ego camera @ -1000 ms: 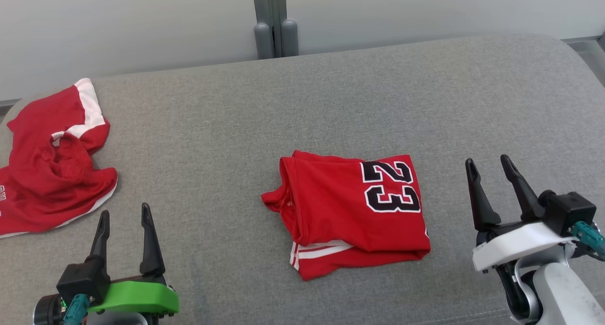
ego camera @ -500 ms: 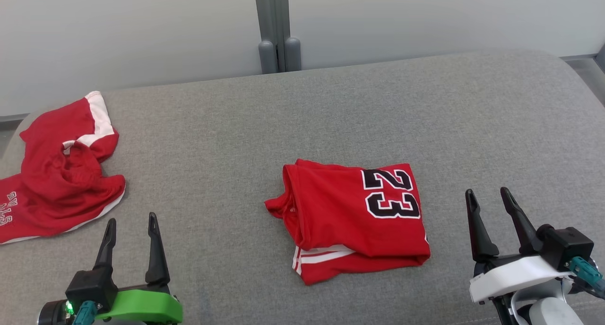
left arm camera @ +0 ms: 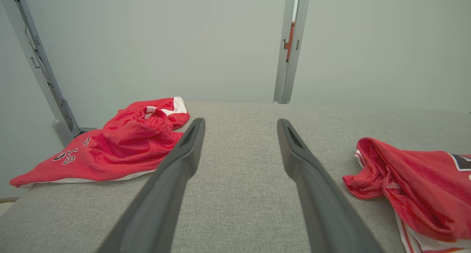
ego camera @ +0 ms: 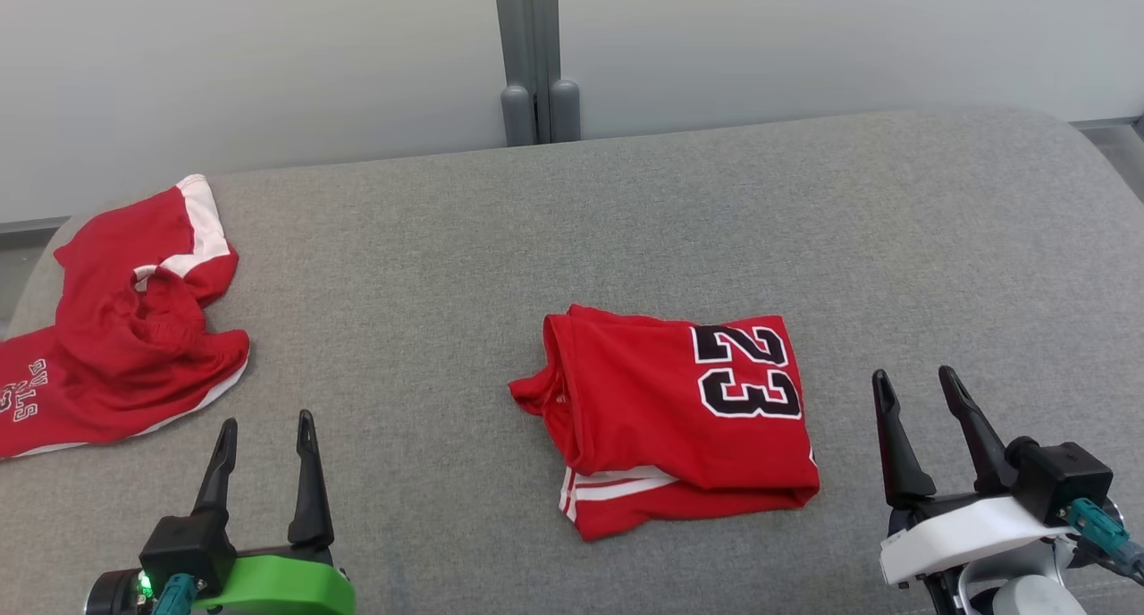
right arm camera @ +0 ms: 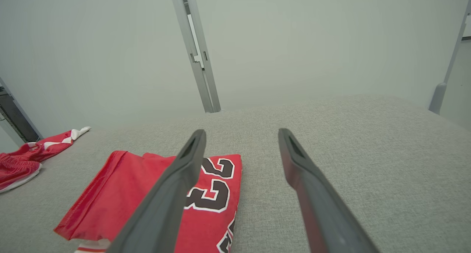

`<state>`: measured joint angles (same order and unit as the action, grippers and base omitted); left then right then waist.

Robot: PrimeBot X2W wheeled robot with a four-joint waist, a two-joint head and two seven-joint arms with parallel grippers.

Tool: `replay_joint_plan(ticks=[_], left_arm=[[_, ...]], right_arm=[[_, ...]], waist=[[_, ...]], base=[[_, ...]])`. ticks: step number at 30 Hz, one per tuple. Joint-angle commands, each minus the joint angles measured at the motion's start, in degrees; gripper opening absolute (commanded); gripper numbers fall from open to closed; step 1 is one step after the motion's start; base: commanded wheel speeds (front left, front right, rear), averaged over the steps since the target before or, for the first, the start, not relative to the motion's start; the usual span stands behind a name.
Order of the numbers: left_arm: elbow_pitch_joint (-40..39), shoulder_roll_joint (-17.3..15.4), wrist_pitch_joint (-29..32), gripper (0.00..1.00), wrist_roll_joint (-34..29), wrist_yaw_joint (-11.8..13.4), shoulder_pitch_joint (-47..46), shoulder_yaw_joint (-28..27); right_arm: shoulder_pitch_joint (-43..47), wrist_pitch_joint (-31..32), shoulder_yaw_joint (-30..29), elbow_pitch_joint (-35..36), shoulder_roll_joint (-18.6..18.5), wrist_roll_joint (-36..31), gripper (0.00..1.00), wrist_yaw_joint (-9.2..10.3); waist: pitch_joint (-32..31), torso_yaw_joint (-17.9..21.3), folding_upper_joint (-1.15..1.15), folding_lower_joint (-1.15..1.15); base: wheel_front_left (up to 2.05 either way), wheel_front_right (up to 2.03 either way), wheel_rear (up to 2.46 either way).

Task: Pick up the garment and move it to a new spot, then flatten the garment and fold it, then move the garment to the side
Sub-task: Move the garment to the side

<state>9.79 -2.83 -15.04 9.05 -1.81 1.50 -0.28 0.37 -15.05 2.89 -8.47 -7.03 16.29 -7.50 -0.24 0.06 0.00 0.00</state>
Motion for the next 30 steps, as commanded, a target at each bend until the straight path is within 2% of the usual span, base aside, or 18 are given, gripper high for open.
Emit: replay_joint_plan(ticks=[1,30], left_arm=[[-0.02,-0.13,-0.17,1.00,-0.27,-0.06,0.47,-0.07],[-0.34,-0.13,-0.17,1.00,-0.67,0.17,0.73,-0.50]], right_arm=[[0.46,-0.17,0.08,0.35,-0.11,-0.52,1.00,0.04],[0.42,-0.17,-0.02,-0.24,0.00,-1.04,1.00,0.04]], waist=[[-0.01,-0.02,0.00,0.00],[0.15,-0.38,0.00,0.00]], base=[[0.00,0.00,0.00],[0.00,0.00,0.00]])
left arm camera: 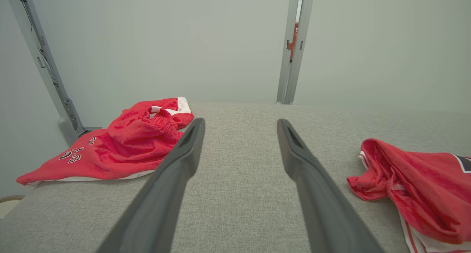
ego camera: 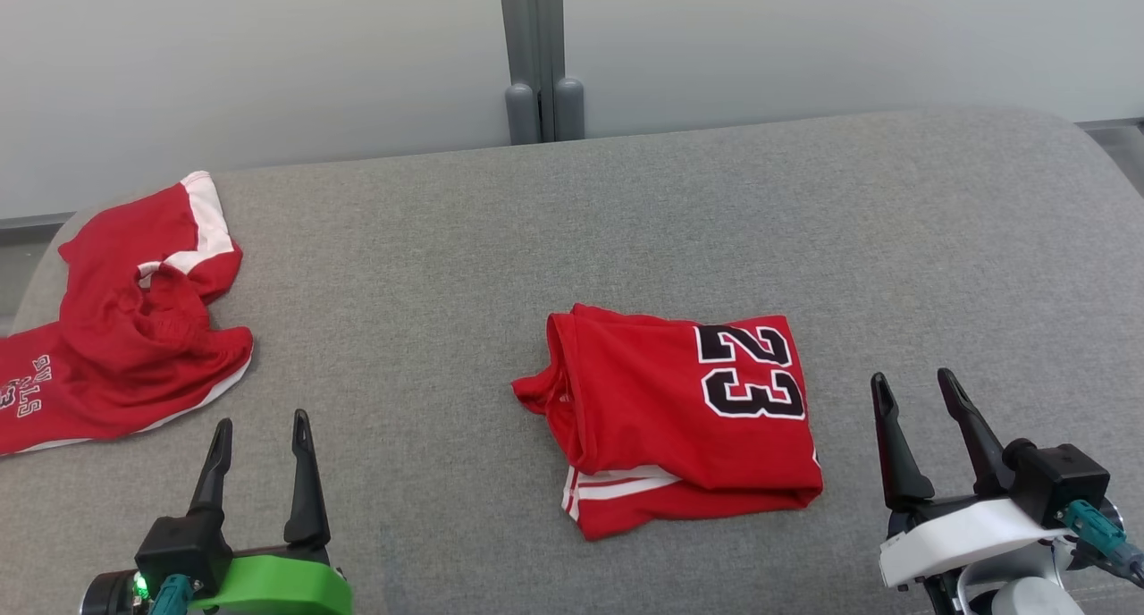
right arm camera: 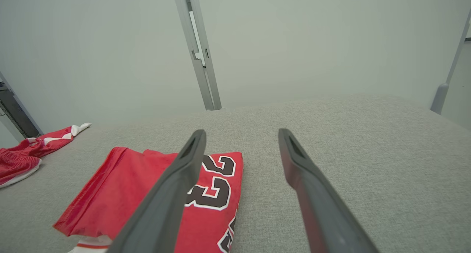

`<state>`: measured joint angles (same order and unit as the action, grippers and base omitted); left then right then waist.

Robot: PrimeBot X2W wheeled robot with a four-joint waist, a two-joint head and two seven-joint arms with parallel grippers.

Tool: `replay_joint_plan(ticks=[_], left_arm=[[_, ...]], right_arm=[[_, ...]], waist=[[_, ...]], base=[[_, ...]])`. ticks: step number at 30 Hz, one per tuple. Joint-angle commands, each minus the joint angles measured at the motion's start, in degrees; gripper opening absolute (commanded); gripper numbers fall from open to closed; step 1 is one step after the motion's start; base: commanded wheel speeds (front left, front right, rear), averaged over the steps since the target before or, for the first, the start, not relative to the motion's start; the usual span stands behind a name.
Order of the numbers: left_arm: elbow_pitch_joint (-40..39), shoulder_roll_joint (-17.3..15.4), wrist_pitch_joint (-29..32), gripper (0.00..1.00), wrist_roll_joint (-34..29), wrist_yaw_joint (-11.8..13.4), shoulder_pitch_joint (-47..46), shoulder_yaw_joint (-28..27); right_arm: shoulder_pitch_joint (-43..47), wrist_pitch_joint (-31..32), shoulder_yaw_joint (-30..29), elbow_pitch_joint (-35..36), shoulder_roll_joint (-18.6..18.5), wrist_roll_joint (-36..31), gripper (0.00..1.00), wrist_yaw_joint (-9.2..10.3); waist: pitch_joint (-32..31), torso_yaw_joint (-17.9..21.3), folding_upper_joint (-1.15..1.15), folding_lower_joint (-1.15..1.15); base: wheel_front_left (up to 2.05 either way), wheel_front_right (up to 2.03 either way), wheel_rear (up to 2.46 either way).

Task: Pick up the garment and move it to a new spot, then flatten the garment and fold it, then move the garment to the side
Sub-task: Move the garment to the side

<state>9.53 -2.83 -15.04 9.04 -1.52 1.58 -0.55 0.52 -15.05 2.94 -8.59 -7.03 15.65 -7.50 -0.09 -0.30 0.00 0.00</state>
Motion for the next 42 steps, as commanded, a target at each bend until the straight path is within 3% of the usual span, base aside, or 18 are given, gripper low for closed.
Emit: replay_joint_plan(ticks=[1,11,19,30,42], left_arm=[[-0.08,-0.13,-0.17,1.00,-0.66,-0.13,0.66,-0.25],[-0.05,-0.13,-0.17,1.00,-0.33,0.13,0.37,-0.05],[-0.43,-0.13,-0.17,1.00,0.06,0.48,-1.58,0.75],[-0.50,-0.13,-0.17,1.00,0.94,1.41,-3.49,2.51],[-0.18,-0.13,-0.17,1.00,2.23,2.20,-5.60,4.39]], right_arm=[[0.23,-0.17,-0.07,-0.13,0.01,-0.42,1.00,0.04],[-3.33,-0.17,0.96,-1.05,-1.54,-0.59,1.00,0.04],[-11.24,-0.17,3.45,-5.52,-3.14,-0.77,1.00,0.04],[-18.30,-0.17,6.54,-19.18,-3.90,-0.21,1.00,0.04],[-21.28,-0.16,7.14,-33.05,-1.03,1.12,1.00,0.04]], waist=[[0.01,-0.04,0.00,0.00],[0.61,-0.38,0.00,0.00],[2.93,-1.24,0.00,0.00],[6.20,-3.00,0.00,0.00],[9.40,-3.94,0.00,0.00]], base=[[0.00,0.00,0.00],[0.00,0.00,0.00],[0.00,0.00,0.00],[0.00,0.00,0.00],[0.00,0.00,0.00]])
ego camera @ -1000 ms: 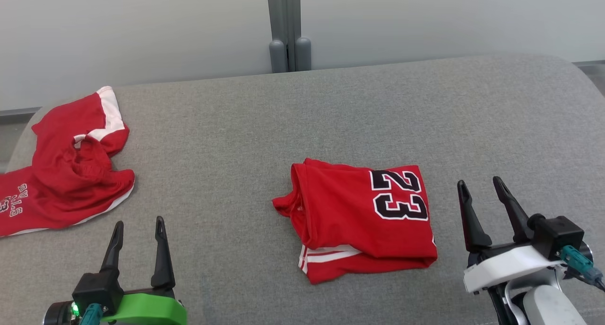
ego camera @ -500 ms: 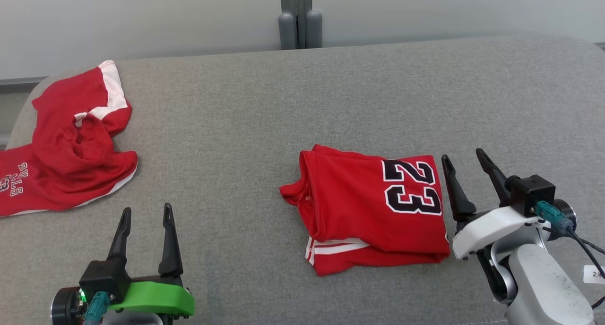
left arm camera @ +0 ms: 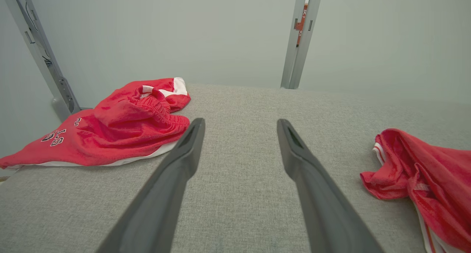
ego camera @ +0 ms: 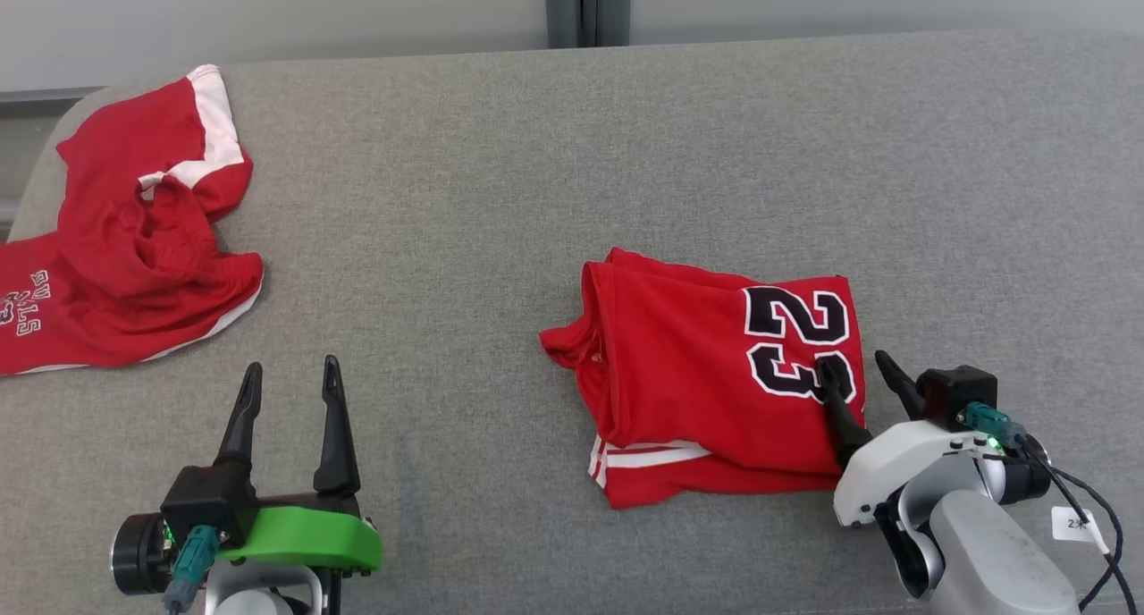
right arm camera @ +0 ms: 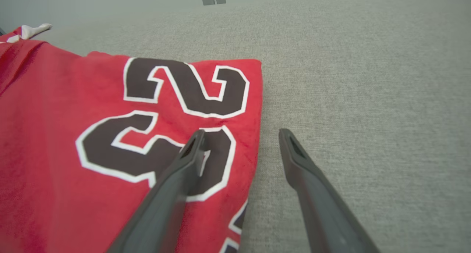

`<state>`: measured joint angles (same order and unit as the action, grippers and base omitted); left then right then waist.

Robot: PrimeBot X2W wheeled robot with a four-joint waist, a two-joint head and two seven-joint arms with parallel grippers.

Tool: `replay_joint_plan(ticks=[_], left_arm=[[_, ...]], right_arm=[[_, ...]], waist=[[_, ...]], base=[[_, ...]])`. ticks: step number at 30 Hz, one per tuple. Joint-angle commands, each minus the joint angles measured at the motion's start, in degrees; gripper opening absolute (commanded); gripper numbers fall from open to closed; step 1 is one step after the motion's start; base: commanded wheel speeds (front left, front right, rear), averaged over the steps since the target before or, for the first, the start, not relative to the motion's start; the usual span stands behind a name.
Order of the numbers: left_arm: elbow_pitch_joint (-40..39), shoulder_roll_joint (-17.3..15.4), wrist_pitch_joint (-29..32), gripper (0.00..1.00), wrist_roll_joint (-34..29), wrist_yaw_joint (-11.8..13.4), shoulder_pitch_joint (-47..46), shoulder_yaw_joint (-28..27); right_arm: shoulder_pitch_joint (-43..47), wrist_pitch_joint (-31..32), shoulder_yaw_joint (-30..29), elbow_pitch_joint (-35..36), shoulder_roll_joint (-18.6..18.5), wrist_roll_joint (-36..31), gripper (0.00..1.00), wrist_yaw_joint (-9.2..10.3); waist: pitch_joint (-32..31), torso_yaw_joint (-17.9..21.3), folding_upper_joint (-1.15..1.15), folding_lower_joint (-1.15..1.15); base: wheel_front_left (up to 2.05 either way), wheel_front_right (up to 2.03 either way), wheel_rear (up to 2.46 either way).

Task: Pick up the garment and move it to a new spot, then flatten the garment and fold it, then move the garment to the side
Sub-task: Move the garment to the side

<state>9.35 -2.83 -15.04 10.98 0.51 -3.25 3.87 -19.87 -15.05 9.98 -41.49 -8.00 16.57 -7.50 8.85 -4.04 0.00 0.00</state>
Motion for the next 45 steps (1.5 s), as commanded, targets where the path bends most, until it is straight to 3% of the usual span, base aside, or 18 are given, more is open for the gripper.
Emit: replay_joint_plan(ticks=[1,6,8,9,12,20,28,37,45], left_arm=[[0.02,-0.13,-0.17,1.00,0.38,0.28,-0.91,0.08],[0.05,-0.13,-0.17,1.00,0.67,0.56,-1.49,0.60],[0.00,-0.13,-0.17,1.00,0.84,0.82,-1.55,0.76],[-0.07,-0.13,-0.17,1.00,0.98,0.98,-1.63,0.83],[-0.30,-0.13,-0.17,1.00,1.41,1.18,-1.85,1.00],[-1.25,-0.13,-0.17,1.00,1.62,1.63,-4.16,2.77],[-3.68,-0.13,-0.17,1.00,1.17,2.70,-9.59,5.49],[-6.16,-0.29,-0.17,1.00,-3.62,2.02,-16.05,6.01],[-8.74,-1.99,-0.17,1.00,-7.50,1.12,-18.80,5.91]], right_arm=[[-1.03,-0.17,0.34,-0.81,0.22,0.24,1.00,0.04],[-0.95,0.02,2.08,-5.09,1.81,1.21,1.00,0.04],[-0.61,0.08,2.04,-6.31,2.58,2.41,0.46,0.04],[-0.66,0.20,2.34,-6.84,2.77,2.91,0.00,0.04],[-2.01,0.25,2.75,-7.01,2.35,4.07,0.00,0.12],[-9.93,-0.06,2.59,-4.33,-3.55,4.81,0.00,0.08],[-20.47,-0.11,2.83,-3.26,-14.10,4.96,0.00,0.08],[-30.05,-0.10,3.03,-2.83,-27.21,6.43,0.00,0.08],[-37.24,-0.10,4.33,-5.23,-33.72,8.10,0.00,0.08]], waist=[[0.70,-0.23,0.00,0.00],[1.61,-0.55,0.00,0.00],[1.75,-0.63,0.00,0.00],[1.86,-0.63,0.00,0.00],[2.34,-0.51,0.00,0.00],[6.11,-0.09,0.00,0.00],[15.55,1.36,0.00,0.00],[27.02,7.31,0.00,0.00],[32.21,12.67,0.00,0.00]], base=[[0.00,0.00,0.00],[0.00,0.00,0.00],[0.00,0.00,0.00],[0.00,0.00,0.00],[0.00,0.00,0.00],[0.00,0.00,0.00],[0.00,0.00,0.00],[0.00,0.00,0.00],[0.00,0.00,0.00]])
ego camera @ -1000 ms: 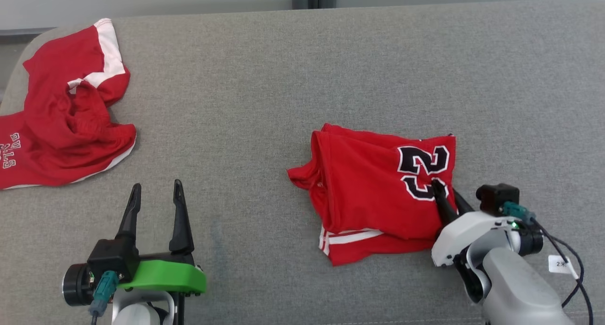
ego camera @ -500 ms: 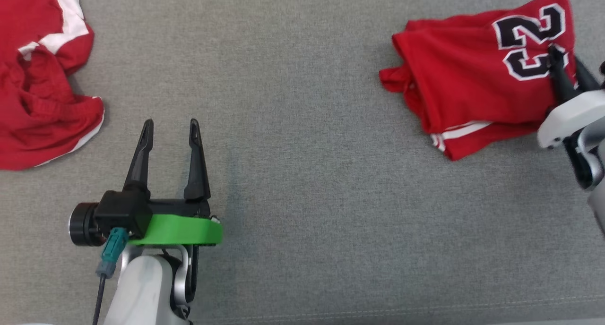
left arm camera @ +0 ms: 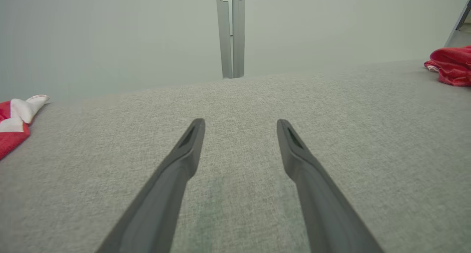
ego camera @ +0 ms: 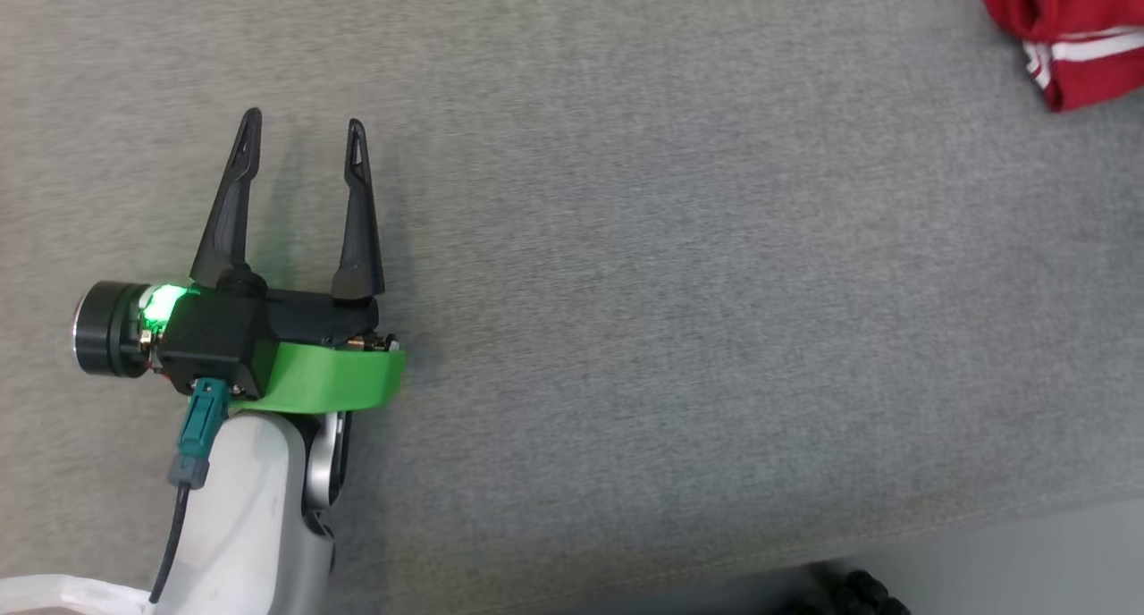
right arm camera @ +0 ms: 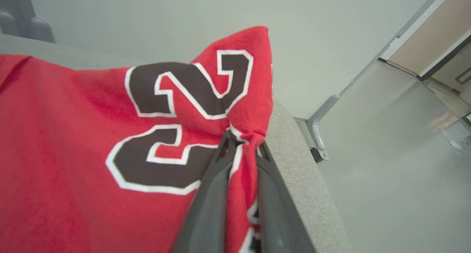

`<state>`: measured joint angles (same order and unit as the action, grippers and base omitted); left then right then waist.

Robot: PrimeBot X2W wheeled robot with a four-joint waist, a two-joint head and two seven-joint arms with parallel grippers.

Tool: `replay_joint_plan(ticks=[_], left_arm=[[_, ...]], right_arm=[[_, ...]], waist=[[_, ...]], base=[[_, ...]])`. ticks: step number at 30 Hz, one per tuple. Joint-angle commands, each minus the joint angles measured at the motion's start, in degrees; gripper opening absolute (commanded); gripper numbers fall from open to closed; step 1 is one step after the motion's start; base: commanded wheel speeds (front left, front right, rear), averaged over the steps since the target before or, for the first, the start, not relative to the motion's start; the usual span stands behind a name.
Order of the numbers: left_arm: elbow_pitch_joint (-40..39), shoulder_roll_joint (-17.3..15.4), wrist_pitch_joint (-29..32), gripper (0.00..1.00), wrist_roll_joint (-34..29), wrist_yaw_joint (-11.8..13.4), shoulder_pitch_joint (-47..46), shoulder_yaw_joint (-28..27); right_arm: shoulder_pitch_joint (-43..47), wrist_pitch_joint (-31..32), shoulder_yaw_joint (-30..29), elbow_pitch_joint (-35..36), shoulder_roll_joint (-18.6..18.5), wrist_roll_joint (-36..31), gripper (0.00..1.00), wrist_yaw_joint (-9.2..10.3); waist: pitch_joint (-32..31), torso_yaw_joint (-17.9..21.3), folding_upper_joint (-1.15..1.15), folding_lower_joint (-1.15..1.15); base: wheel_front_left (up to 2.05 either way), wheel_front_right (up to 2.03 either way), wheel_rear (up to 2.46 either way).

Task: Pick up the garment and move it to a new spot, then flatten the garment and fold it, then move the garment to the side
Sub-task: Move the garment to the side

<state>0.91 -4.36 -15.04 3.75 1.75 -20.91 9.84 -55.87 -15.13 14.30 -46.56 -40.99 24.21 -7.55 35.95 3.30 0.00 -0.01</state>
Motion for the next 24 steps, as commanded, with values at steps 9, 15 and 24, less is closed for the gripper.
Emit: replay_joint_plan(ticks=[9,15,24], left_arm=[[-2.47,-1.45,-0.05,1.00,-2.03,-0.39,-0.98,0.89],[-3.41,-1.64,0.02,1.00,-2.18,-0.15,-0.84,1.30],[-3.29,-1.30,0.02,1.00,-1.14,0.42,-0.21,1.16]], right_arm=[[-8.26,0.00,3.24,-4.67,-3.50,1.85,0.00,0.14],[-12.72,0.02,5.67,-8.15,-3.80,2.82,0.00,0.14],[-16.41,0.01,6.31,-9.43,-3.22,-0.37,1.00,0.14]], waist=[[6.22,7.06,0.00,0.01],[7.00,6.68,0.00,0.01],[5.27,5.32,0.00,0.01]], base=[[0.00,0.00,0.00],[0.00,0.00,0.00],[0.00,0.00,0.00]])
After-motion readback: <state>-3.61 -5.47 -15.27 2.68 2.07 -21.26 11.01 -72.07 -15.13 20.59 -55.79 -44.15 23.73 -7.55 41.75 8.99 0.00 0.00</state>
